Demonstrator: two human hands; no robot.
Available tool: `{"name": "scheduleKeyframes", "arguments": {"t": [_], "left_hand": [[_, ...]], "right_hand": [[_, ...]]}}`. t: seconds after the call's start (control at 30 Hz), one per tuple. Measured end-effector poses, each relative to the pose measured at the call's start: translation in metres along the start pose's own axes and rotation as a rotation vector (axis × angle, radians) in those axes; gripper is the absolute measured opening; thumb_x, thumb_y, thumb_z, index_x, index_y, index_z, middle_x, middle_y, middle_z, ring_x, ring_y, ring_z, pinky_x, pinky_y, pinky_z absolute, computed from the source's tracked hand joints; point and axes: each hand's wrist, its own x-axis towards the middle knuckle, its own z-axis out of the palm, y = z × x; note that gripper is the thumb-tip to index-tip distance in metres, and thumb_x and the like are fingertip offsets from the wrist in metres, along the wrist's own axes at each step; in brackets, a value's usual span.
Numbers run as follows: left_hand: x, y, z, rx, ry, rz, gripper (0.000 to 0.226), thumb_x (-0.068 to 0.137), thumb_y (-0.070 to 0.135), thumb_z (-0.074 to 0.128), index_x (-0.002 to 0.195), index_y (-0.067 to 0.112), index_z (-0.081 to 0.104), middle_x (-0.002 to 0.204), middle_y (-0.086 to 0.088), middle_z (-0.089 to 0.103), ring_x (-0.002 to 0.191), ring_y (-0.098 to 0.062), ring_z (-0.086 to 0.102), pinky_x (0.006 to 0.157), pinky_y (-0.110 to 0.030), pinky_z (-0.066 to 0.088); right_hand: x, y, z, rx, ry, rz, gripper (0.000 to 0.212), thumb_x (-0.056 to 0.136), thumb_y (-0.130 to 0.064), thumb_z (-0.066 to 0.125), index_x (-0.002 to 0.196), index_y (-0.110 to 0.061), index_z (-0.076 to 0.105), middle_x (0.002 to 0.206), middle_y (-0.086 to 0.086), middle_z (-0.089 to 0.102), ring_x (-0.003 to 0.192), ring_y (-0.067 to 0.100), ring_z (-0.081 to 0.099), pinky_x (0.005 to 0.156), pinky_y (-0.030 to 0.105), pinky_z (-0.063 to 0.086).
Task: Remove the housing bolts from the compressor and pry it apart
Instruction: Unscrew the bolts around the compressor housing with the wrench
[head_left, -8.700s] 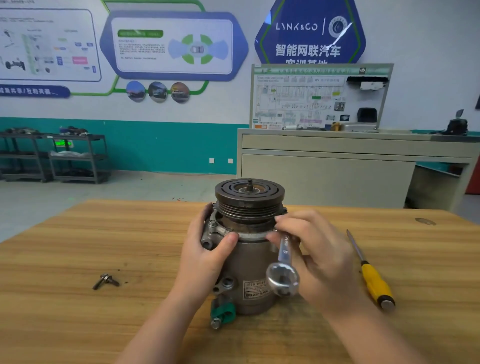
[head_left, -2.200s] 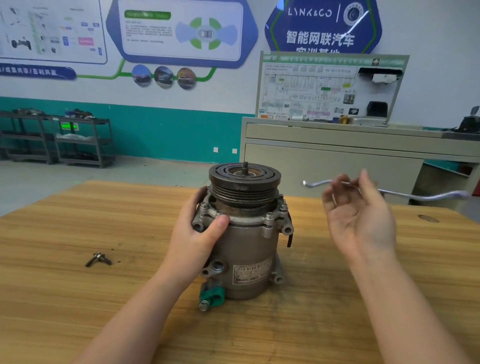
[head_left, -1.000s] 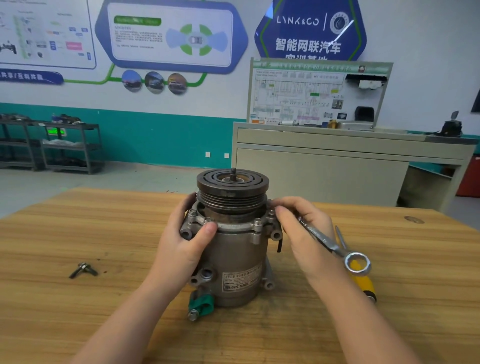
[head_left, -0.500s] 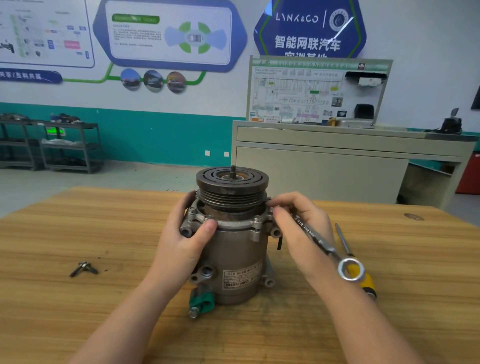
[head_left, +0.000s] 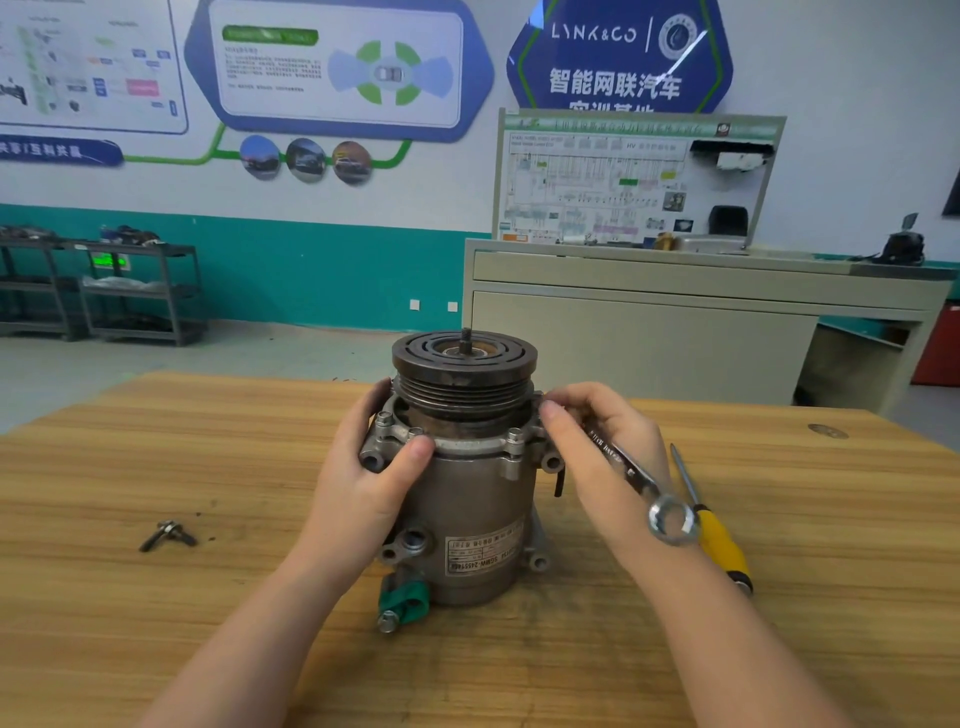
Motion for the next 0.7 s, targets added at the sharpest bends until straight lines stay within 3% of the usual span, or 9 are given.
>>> {"name": "scheduleKeyframes", "arguments": {"t": [0.07,0.17,0.23,0.33,0.47,0.6,0.7], "left_hand": [[0.0001,0.0000,0.0002,0.000,-0.002,0.004,0.092,0.060,0.062,0.062,0.141,0.024,0.042,0.126,0.017,0.056,0.108,0.016,0.053,0.078,0.000,0.042],[0.0004,-0.0008,0.0002,-0.006,0.001,0.006,0.091,0.060,0.061,0.063,0.141,0.022,0.043,0.127,0.015,0.057,0.110,0.013,0.055,0.080,-0.002,0.043],[0.0005,-0.0012,-0.0002,-0.007,-0.003,0.001,0.093,0.060,0.062,0.064,0.141,0.023,0.042,0.127,0.015,0.057,0.110,0.013,0.054,0.080,-0.002,0.043],[0.0001,-0.0006,-0.0002,0.000,-0.002,-0.003,0.092,0.060,0.063,0.063,0.141,0.025,0.042,0.127,0.017,0.056,0.109,0.015,0.054,0.079,-0.001,0.043],[-0.0006,0.0009,0.0009,-0.009,0.012,0.002,0.084,0.061,0.060,0.063,0.136,0.027,0.044,0.121,0.020,0.058,0.107,0.017,0.054,0.078,0.000,0.042],[-0.0009,0.0029,0.0019,-0.006,0.017,0.009,0.083,0.061,0.059,0.062,0.135,0.028,0.044,0.120,0.022,0.056,0.104,0.020,0.053,0.075,0.002,0.041],[-0.0005,0.0020,0.0018,-0.008,0.018,0.012,0.084,0.061,0.058,0.062,0.136,0.026,0.044,0.121,0.021,0.057,0.105,0.019,0.054,0.076,0.002,0.040]], "right_hand": [[-0.0011,0.0006,0.0020,0.024,0.002,0.012,0.015,0.085,-0.027,0.054,0.090,-0.028,0.069,0.081,-0.007,0.069,0.073,0.004,0.065,0.057,0.016,0.049],[-0.0006,0.0007,0.0017,-0.014,-0.011,-0.014,0.004,0.085,-0.034,0.063,0.088,-0.033,0.062,0.074,-0.012,0.064,0.067,0.003,0.061,0.055,0.018,0.051],[-0.0013,0.0009,0.0009,-0.038,-0.020,-0.023,0.007,0.085,-0.030,0.066,0.085,-0.033,0.061,0.071,-0.007,0.060,0.065,0.006,0.060,0.056,0.024,0.054],[-0.0028,-0.0006,0.0016,-0.042,-0.017,-0.055,0.015,0.087,-0.025,0.053,0.091,-0.031,0.066,0.078,-0.010,0.068,0.071,0.005,0.065,0.057,0.019,0.052],[-0.0025,-0.0014,0.0015,-0.082,-0.006,-0.069,0.010,0.089,-0.029,0.064,0.088,-0.036,0.057,0.075,-0.010,0.063,0.064,0.004,0.061,0.053,0.016,0.049],[-0.0027,-0.0025,0.0019,-0.078,0.012,-0.077,0.016,0.089,-0.021,0.055,0.088,-0.035,0.062,0.077,-0.011,0.067,0.073,0.004,0.065,0.057,0.016,0.052],[-0.0025,-0.0033,0.0016,-0.058,0.014,-0.085,0.012,0.090,-0.024,0.062,0.086,-0.035,0.061,0.074,-0.008,0.064,0.065,0.005,0.063,0.054,0.017,0.051]]}}
